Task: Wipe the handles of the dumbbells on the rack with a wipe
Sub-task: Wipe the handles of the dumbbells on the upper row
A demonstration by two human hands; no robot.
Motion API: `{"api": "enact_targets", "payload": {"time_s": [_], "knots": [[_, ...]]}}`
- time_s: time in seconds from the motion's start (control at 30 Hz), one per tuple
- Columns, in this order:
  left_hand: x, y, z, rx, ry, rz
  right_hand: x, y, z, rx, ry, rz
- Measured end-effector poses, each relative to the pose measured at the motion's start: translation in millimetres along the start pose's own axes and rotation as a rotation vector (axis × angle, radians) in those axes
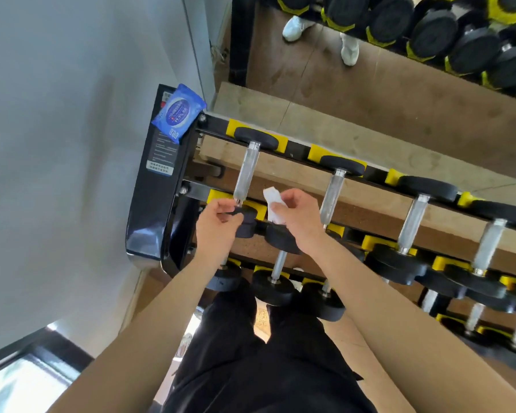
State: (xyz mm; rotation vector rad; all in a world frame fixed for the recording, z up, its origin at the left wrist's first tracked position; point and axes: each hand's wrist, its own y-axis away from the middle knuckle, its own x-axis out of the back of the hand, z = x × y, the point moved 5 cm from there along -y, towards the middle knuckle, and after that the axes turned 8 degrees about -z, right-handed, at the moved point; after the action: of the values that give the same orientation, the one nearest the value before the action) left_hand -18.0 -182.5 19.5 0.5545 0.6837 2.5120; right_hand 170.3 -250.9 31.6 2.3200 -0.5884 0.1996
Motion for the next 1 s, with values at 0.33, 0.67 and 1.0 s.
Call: {"api": "enact_targets", "payload": {"time_s": [0.33, 0.67, 1.0], "knots": [[5, -36, -34, 0.114, -0.145, -0.045, -46, -77, -22, 0.173, 0.204, 0.245], [14, -44, -32, 0.054, -0.239, -0.079, -65, -41, -17, 0.451, 0.630, -0.030], [16, -44, -34, 0.046, -0.211, -0.078, -77, -61, -69, 0.606, 0.996, -0.066]]}}
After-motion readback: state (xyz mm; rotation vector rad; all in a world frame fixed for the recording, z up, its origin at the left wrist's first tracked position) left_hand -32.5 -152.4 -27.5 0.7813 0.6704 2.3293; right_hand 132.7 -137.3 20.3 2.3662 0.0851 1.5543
